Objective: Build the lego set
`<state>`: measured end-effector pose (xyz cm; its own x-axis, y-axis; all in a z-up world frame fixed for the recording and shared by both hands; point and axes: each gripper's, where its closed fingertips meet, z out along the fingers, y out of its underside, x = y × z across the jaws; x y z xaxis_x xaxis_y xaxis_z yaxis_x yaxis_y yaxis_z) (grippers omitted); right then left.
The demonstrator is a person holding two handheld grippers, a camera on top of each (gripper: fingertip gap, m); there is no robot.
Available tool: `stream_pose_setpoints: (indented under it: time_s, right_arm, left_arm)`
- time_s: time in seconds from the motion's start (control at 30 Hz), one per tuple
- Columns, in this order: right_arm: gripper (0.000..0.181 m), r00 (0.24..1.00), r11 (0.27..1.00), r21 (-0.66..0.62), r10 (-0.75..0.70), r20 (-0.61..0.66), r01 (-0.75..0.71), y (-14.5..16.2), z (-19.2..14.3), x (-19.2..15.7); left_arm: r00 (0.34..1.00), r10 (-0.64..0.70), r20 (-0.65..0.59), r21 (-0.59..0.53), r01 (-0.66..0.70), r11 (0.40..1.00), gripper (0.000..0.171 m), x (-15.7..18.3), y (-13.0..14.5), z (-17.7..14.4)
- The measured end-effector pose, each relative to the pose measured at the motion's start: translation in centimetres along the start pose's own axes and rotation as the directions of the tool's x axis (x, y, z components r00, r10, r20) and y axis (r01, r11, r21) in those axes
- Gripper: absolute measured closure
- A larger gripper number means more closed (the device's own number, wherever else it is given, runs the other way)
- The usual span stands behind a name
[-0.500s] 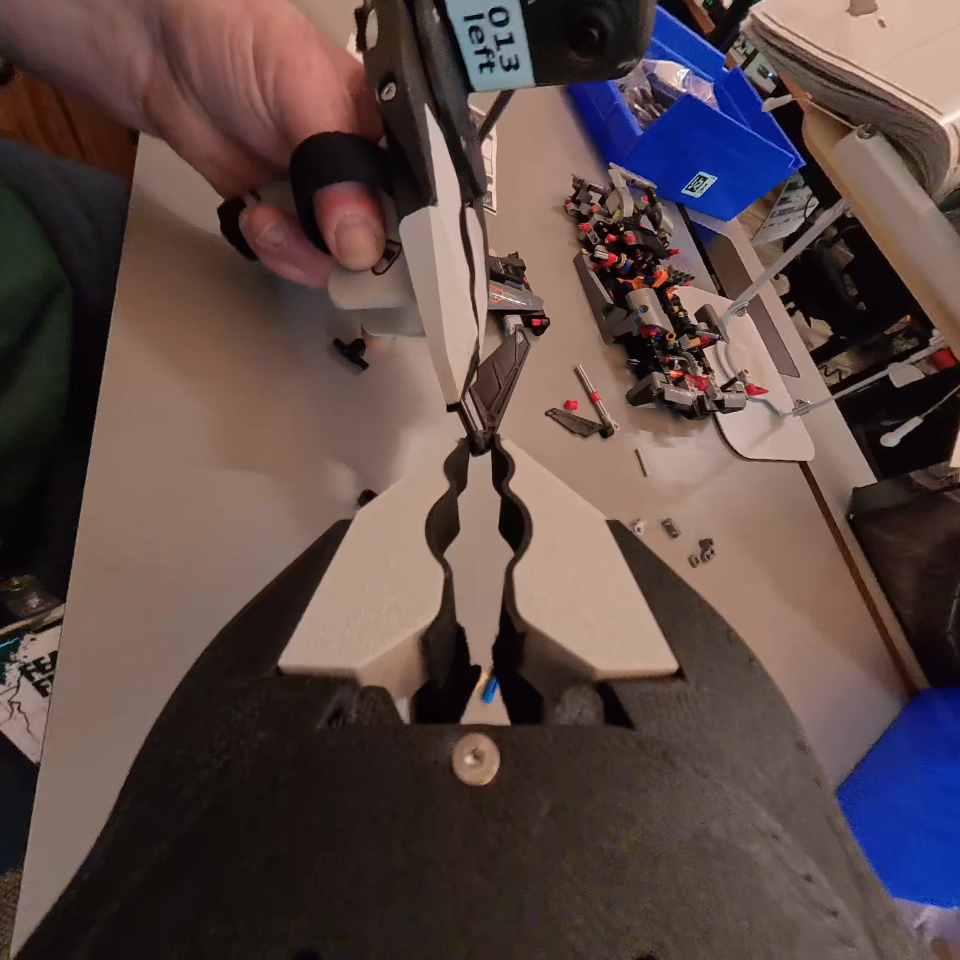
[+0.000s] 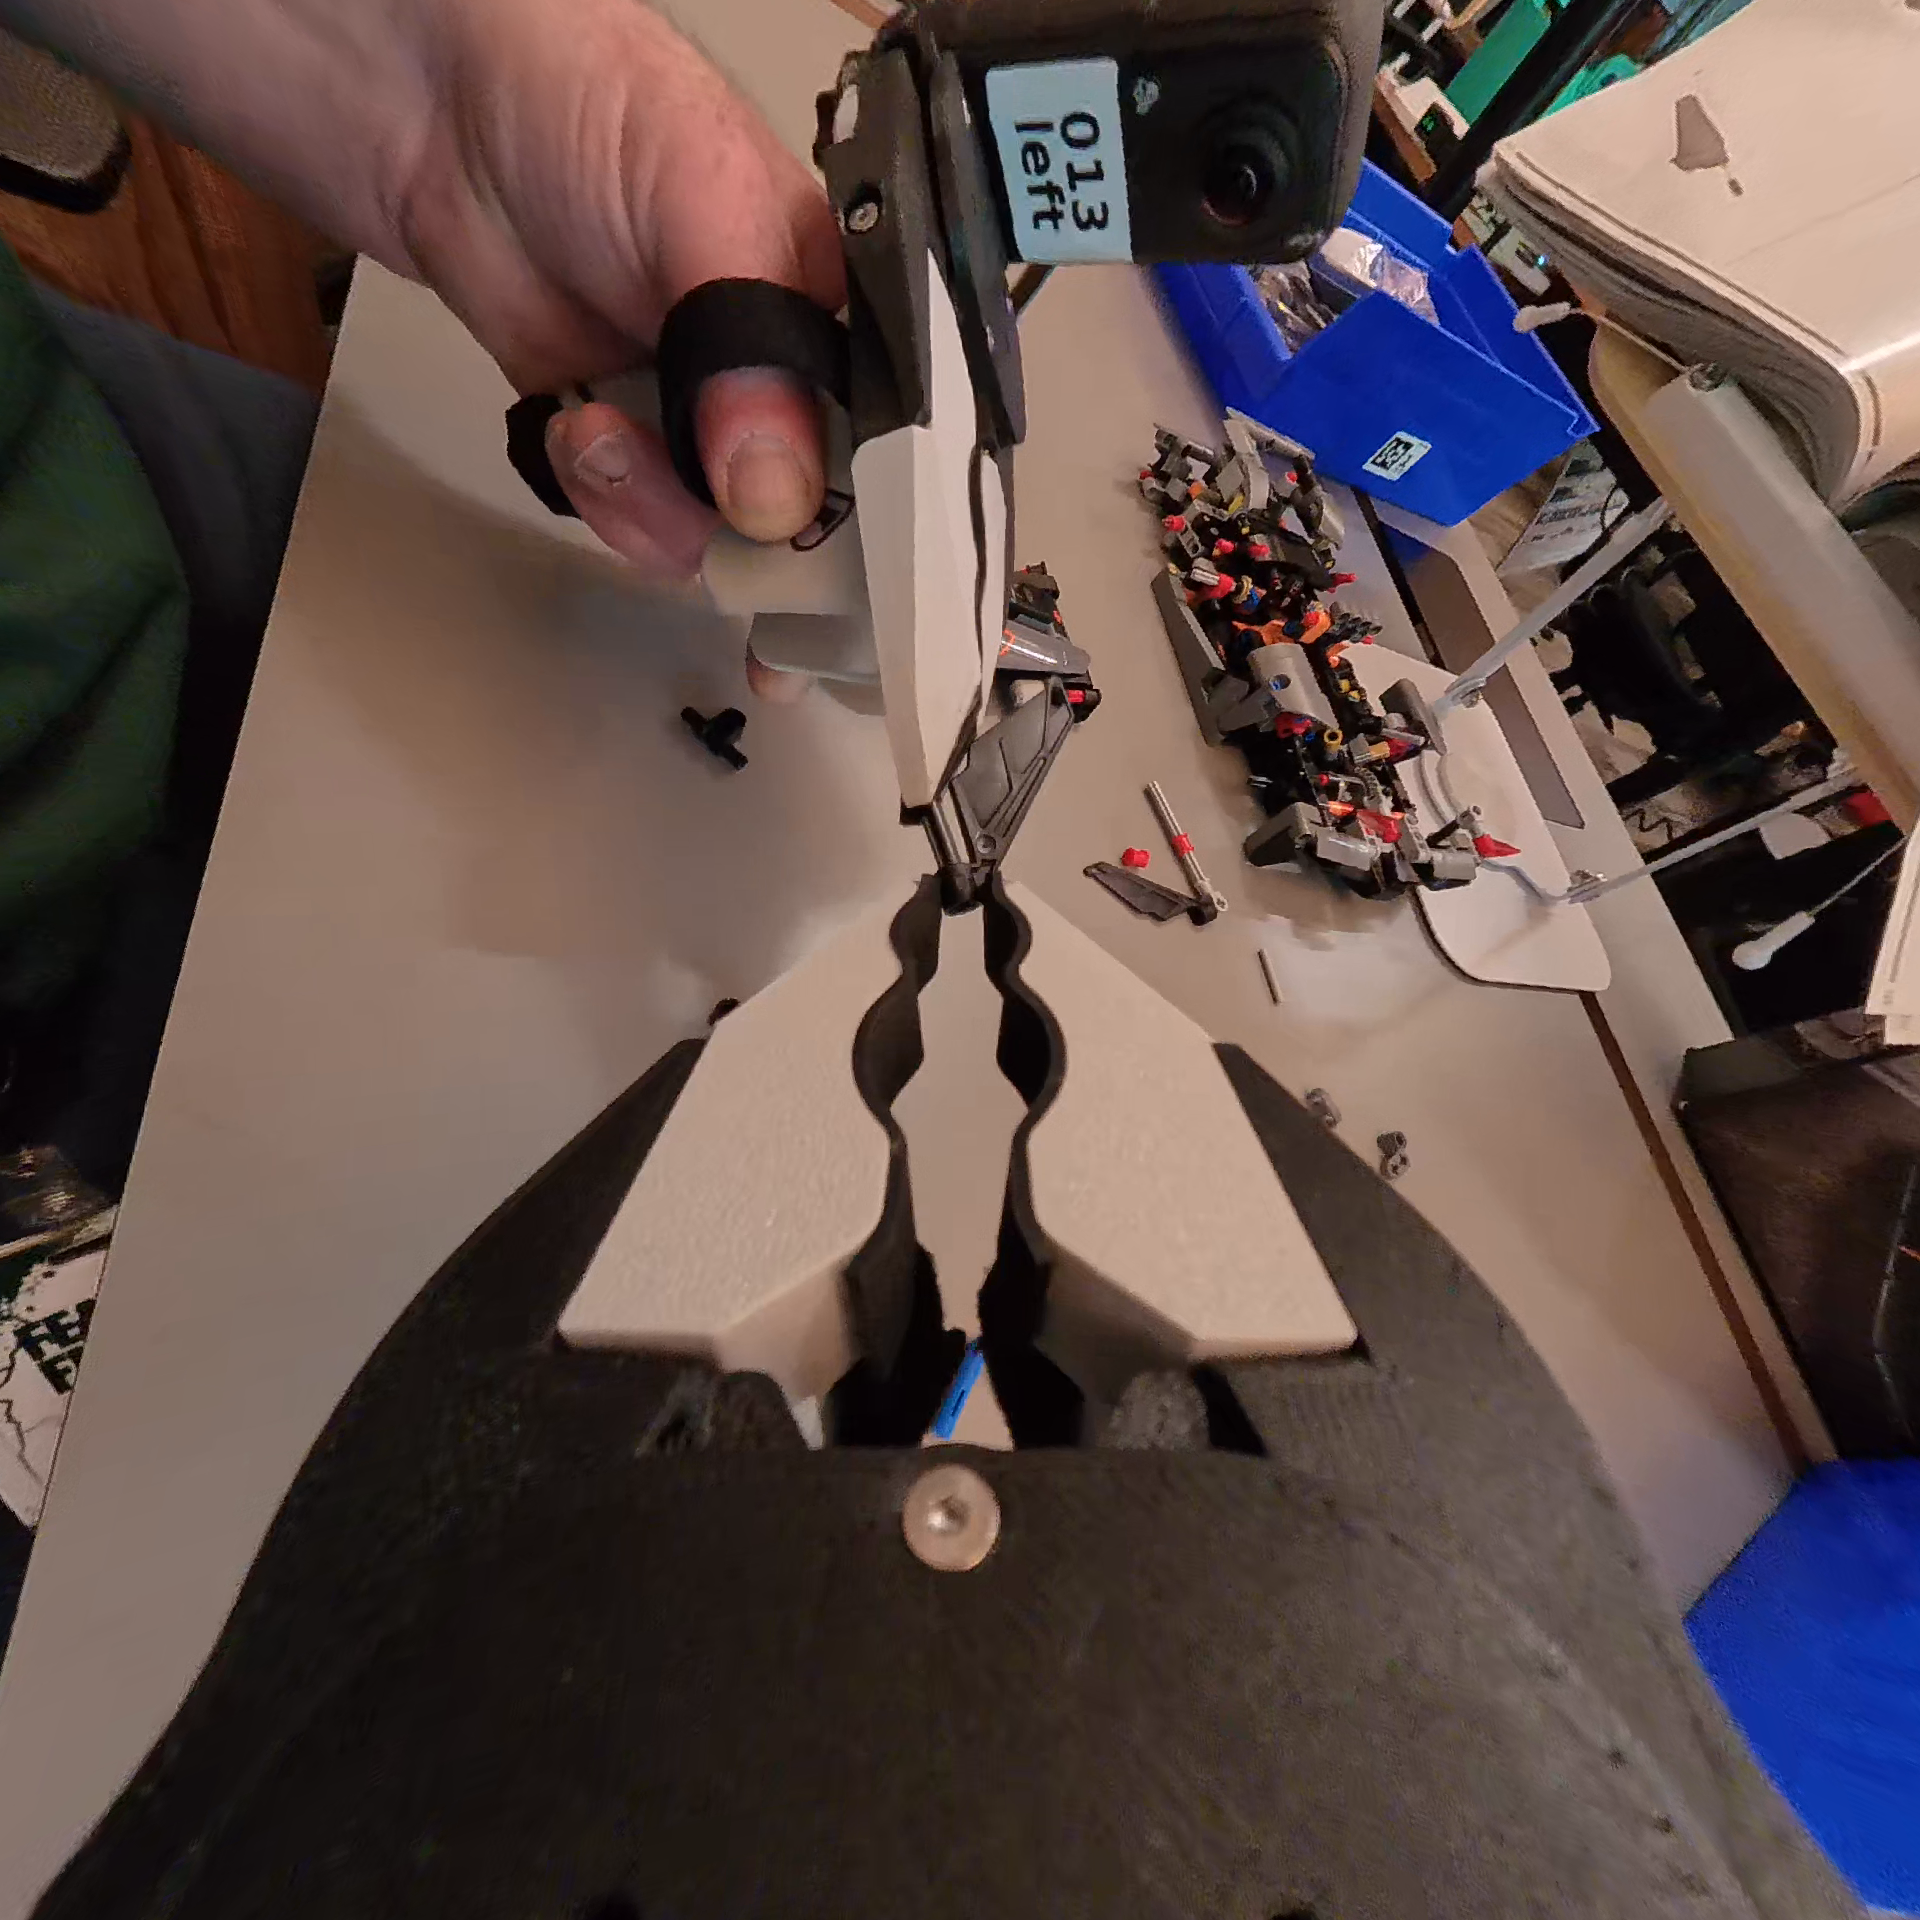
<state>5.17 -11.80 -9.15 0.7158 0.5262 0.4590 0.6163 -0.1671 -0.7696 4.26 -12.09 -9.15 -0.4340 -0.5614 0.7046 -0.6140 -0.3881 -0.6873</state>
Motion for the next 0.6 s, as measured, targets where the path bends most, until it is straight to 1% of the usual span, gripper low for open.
stream_pose_setpoints:
  time_s: [0.1, 0.23, 0.4, 0.6]
  right_arm:
    - [0.176, 1.0, 1.0, 0.019, -0.015, 0.004, 0.015, -0.32, -0.2, 0.07]
    - [0.176, 0.999, 0.999, -0.001, -0.047, 0.008, 0.047, -0.39, -0.16, -0.15]
    - [0.176, 0.998, 0.998, -0.012, -0.062, 0.016, 0.062, -0.4, -0.06, -0.41]
    - [0.176, 0.999, 0.999, 0.025, -0.032, 0.001, 0.032, -0.6, -0.25, -0.12]
  left_arm:
    - [1.0, -0.01, -0.024, -0.006, 0.01, 1.0, 0.169, 0.39, -0.21, -0.06]
    - [0.998, -0.037, -0.045, -0.01, 0.036, 0.999, 0.169, 0.47, -0.11, -0.14]
    - [0.998, -0.034, -0.045, -0.023, 0.033, 0.999, 0.169, 0.46, -0.07, -0.14]
    - [0.996, -0.046, -0.07, -0.016, 0.045, 0.999, 0.169, 0.66, -0.3, -0.01]
